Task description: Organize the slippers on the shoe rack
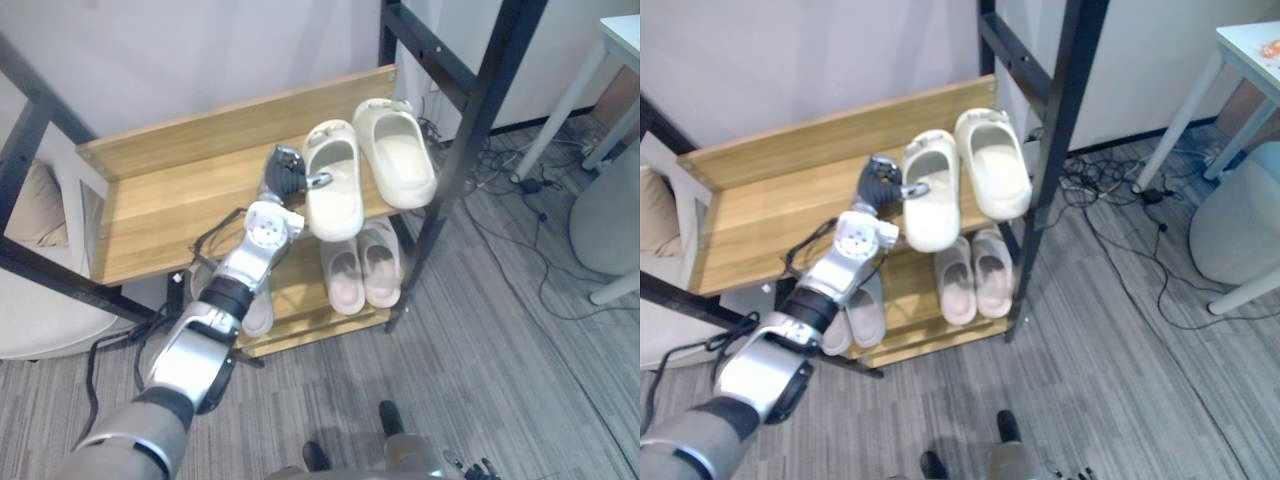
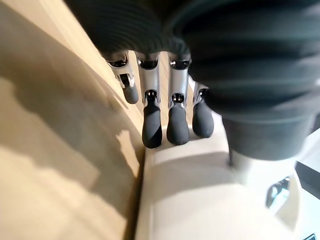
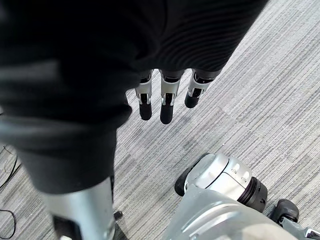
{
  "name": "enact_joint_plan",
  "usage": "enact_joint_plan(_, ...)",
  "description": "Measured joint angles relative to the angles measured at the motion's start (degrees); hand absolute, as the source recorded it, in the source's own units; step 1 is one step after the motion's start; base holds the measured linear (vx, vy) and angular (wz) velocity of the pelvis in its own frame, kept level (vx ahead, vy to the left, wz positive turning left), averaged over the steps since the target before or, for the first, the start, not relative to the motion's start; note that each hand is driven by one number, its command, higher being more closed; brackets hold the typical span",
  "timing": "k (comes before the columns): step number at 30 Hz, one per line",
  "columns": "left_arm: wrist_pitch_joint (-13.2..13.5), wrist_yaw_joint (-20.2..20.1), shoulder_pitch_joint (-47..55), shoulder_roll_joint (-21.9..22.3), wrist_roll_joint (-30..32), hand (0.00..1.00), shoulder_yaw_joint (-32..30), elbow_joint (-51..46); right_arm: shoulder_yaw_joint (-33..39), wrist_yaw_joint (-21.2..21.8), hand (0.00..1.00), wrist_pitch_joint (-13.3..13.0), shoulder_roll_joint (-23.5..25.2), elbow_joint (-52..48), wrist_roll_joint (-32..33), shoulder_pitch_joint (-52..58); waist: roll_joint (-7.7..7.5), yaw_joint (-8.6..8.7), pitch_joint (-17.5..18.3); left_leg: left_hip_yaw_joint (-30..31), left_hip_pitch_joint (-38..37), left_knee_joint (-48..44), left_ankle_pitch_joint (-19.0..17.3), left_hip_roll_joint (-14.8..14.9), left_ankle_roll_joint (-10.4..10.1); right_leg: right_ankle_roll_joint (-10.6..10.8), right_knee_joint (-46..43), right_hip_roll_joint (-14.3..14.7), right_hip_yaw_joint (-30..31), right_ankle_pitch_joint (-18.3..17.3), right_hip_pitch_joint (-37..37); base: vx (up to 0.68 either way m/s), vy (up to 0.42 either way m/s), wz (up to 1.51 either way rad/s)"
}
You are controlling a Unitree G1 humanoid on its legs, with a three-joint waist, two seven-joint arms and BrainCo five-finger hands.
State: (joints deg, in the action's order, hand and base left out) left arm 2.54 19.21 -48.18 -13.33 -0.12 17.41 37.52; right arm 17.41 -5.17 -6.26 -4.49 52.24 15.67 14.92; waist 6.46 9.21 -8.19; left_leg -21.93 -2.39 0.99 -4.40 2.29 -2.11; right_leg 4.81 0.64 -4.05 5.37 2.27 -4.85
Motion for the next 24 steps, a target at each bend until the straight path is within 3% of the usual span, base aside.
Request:
enact_joint_plan(16, 2.1, 0.7, 10.0, 0.8, -5.3, 0.0, -2.1, -11.5, -2.4, 0.0, 0.0, 0.0, -0.1, 0.1, 0.0, 1.4, -1.25, -1.77, 0.7, 1.9, 0.0, -0.1, 0.8, 0.3, -0.2, -0.4, 0.0, 0.0, -1.9, 0.2, 0.9, -0.03, -0.024, 0.06)
enact_joint_plan(24, 3.5, -1.2, 17.2, 2.2, -11.7, 0.0, -0.9, -15.7, -3.3, -0.1, 0.0, 0.1, 0.0, 0.4, 0.0, 2.1, -3.14, -2.44, 2.0, 3.5, -0.8, -0.1, 0.9, 0.2, -0.1, -0.4, 0.9, -0.3, -3.5, 0.2, 2.9, -0.01, -0.01, 0.1)
